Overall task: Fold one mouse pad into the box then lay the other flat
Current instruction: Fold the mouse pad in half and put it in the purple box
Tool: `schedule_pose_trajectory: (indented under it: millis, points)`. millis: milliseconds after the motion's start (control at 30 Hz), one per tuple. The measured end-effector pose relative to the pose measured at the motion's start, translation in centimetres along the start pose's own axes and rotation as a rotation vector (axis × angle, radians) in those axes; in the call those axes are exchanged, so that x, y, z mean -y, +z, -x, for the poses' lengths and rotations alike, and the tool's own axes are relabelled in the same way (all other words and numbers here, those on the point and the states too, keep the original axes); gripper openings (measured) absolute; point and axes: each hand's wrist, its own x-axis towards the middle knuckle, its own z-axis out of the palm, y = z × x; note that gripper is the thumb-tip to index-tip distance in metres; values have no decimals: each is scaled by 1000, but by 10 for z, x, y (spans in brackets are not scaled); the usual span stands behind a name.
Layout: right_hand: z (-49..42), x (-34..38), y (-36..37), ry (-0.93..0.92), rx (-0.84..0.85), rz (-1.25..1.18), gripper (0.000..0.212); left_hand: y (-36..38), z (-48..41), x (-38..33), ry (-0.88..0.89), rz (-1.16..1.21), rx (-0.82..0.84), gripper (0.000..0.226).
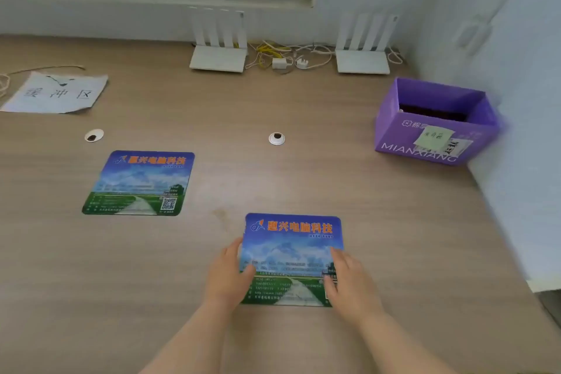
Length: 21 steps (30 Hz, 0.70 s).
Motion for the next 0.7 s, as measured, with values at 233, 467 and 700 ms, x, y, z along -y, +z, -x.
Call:
schedule_pose_trajectory:
  millis: [233,467,700]
  points:
    - [-21,-20,23,138,-48,-101,60,23,-11,17,-230,196,-79,69]
    - [-43,-15,24,337,-176,-402,40,32,-25,7,-288,165,-114,57]
    - [-52,-17,24,411,-192,-602,18,37,-36,3,-403,356,-135,39]
